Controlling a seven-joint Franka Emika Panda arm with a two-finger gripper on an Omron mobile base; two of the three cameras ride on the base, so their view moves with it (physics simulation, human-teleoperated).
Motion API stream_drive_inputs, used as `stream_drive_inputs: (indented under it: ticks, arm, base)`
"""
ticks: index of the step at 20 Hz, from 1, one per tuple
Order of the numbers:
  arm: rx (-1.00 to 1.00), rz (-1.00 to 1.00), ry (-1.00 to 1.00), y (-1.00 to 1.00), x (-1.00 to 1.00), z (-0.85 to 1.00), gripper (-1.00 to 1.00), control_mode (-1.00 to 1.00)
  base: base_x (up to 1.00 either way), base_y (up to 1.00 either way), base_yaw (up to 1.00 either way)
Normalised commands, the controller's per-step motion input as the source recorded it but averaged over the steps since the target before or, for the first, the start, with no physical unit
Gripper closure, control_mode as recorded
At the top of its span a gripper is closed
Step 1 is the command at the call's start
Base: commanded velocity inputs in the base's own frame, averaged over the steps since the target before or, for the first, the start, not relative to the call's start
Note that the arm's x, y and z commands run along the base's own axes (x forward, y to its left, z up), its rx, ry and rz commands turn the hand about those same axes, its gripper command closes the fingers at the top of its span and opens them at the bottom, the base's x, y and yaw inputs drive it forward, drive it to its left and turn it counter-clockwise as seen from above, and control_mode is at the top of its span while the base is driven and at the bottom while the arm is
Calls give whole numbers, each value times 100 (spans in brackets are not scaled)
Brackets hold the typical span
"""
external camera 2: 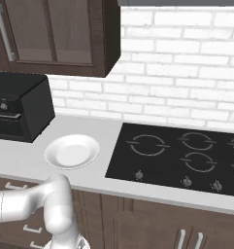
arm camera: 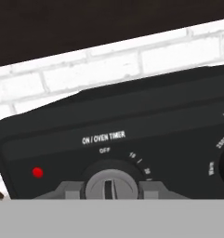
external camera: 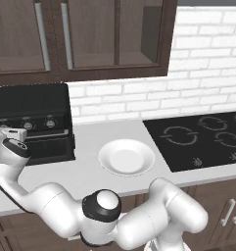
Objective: Pick up the kebab skewer and baguette bread, and place them inside the toaster oven. Close the toaster oven door and start by setting the timer.
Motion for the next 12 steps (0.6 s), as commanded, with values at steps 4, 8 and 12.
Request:
stream_drive_inputs:
  ticks: [4, 8, 12]
  arm:
    - [9, -5, 0, 0, 0, 0, 100, -100]
    - [10, -5, 0, 0, 0, 0, 100, -100]
    - [11, -3, 0, 0, 0, 0, 100, -100]
  base:
    - [0, 0, 0]
    - [0, 0, 0]
    - [0, 0, 0]
